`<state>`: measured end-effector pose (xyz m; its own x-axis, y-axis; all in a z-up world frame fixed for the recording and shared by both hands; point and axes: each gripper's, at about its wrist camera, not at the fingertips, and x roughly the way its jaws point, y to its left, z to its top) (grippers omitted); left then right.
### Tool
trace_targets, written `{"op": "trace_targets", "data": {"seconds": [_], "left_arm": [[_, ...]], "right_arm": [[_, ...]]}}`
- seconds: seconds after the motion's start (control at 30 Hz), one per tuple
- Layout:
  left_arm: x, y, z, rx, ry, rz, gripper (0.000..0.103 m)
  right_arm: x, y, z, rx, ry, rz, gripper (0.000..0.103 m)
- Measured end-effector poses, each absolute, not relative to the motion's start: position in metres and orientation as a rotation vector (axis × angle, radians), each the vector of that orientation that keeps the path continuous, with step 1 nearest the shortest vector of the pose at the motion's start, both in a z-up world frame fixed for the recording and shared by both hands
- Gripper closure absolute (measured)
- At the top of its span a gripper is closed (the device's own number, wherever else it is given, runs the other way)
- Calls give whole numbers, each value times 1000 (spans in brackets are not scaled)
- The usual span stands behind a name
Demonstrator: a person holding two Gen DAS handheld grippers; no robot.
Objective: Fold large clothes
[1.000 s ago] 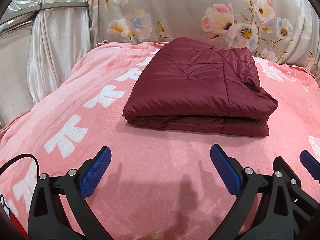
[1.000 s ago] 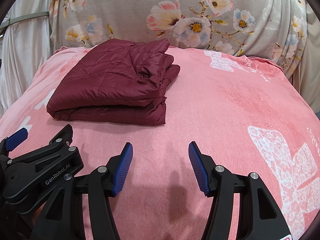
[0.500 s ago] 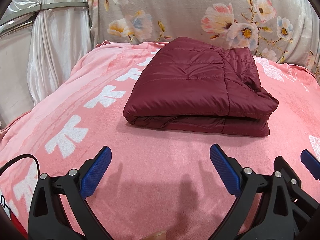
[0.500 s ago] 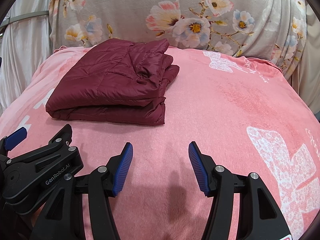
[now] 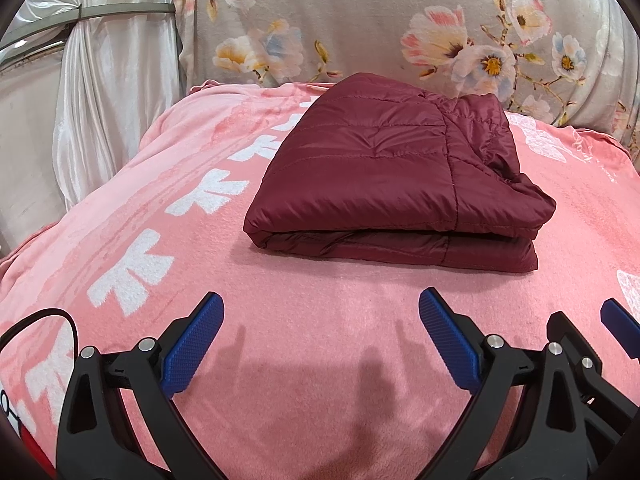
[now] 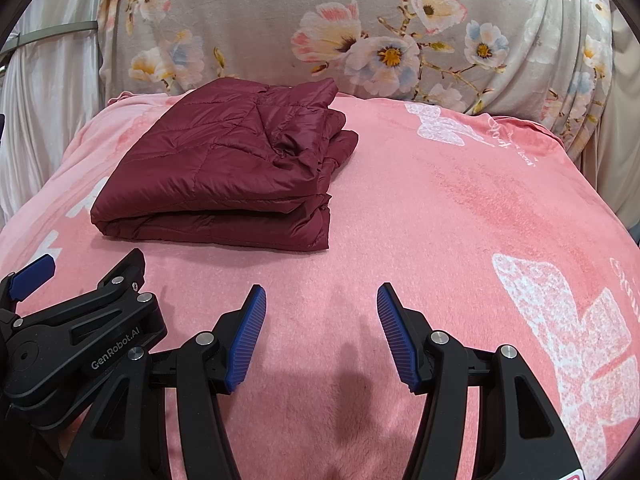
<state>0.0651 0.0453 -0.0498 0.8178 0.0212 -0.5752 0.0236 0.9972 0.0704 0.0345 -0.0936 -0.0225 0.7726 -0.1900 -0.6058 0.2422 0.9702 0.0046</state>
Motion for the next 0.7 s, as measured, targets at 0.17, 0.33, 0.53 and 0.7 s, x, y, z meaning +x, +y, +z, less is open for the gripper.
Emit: {"op": "trace_targets", "data": {"seconds": [0.17,0.33,0.53,0.7], "left_arm": [[64,44,-50,76,614,-1,8],[65,45,-50,76,614,-2,8],[65,45,-50,75,613,-2,9],[65,46,-51,75,607,-2,11]], "right_arm": [[35,-93,-23,83,647,-234,46],[35,-94,-23,82,647,-234,46],[34,-94,-23,81,647,-233,46],[34,-95,-21,59,650,-240,46]]}}
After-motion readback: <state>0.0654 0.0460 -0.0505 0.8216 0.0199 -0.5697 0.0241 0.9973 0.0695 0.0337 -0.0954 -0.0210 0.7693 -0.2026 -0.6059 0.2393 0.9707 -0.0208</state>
